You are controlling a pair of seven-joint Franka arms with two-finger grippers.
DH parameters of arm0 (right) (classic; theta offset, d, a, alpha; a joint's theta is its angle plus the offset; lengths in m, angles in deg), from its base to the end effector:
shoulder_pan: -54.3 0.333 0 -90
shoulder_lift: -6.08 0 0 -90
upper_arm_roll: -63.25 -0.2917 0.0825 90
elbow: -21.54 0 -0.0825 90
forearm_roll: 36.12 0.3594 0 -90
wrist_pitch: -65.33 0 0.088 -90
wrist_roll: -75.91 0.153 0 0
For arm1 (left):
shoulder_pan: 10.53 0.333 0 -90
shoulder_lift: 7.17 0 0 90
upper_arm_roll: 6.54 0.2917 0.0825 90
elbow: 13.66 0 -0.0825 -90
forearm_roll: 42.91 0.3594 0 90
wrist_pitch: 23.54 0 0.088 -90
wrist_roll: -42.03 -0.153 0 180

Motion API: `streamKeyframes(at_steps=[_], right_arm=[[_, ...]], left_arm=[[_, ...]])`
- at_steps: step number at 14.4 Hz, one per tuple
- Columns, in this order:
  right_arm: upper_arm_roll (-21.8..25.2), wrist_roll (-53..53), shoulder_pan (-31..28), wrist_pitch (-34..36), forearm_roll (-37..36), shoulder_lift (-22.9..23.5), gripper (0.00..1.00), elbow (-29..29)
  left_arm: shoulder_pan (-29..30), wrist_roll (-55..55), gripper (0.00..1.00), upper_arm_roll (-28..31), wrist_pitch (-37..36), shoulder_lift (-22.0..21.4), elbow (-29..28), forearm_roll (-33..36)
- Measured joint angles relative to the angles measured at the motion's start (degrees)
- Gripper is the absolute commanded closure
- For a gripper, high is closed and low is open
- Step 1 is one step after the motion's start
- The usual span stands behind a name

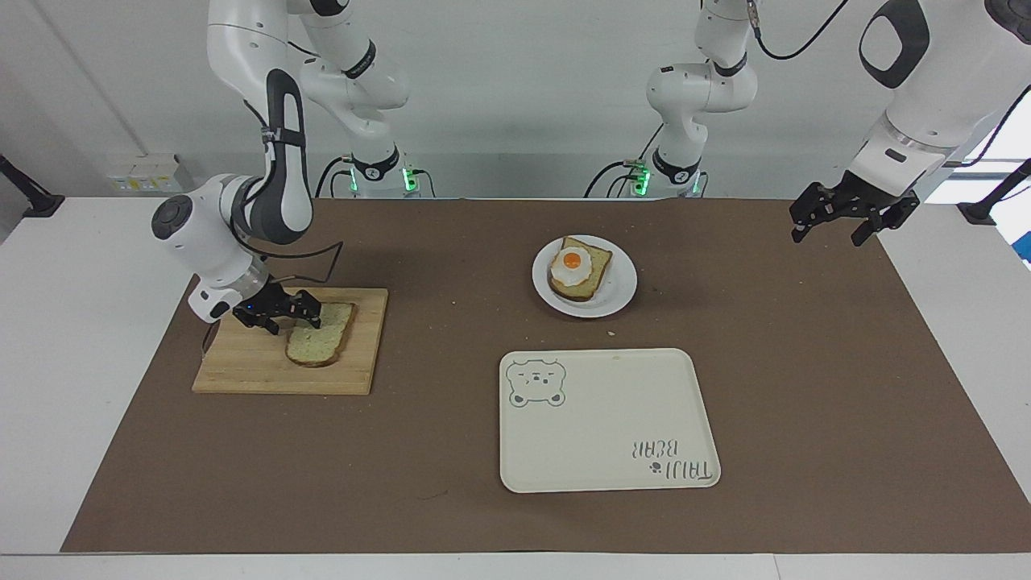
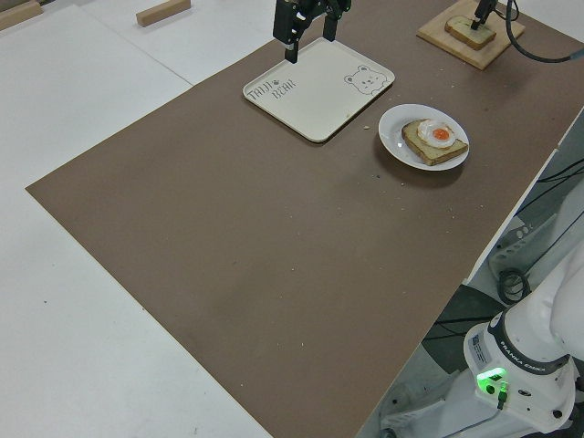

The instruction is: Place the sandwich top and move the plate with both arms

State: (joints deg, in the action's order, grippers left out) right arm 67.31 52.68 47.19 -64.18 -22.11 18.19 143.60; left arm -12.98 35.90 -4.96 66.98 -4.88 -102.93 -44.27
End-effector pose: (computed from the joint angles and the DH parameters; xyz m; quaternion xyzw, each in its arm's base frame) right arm 0.5264 -0.0890 0.2514 -0.9954 -0.0239 0.0131 0.0914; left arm 0.5407 -0.0121 0.5393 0.9980 -0.0608 -0.0085 0.0117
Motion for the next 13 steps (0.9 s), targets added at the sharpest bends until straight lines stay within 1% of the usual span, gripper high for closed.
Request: streamKeyframes(at_steps=[1,2,3,13], right_arm=[[0.0,0.0,0.0,0.0,0.0,0.0,0.77,0.0],[-0.1,0.0,0.0,0.0,0.2,0.0,0.92,0.0],[-0.3,0.0,0.0,0.0,0.6,-0.2,1.0,0.0],[-0.4,0.4,0.0,0.2,0.7,-0.7,1.0,-0.4]], left_arm=[[0.0,0.0,0.0,0.0,0.0,0.0,0.0,0.0],[0.0,0.0,0.0,0.0,0.0,0.0,0.0,0.0],[0.0,0.0,0.0,0.0,0.0,0.0,0.0,0.0],[0.6,0.0,0.0,0.1,0.0,0.0,-0.2,-1.2]])
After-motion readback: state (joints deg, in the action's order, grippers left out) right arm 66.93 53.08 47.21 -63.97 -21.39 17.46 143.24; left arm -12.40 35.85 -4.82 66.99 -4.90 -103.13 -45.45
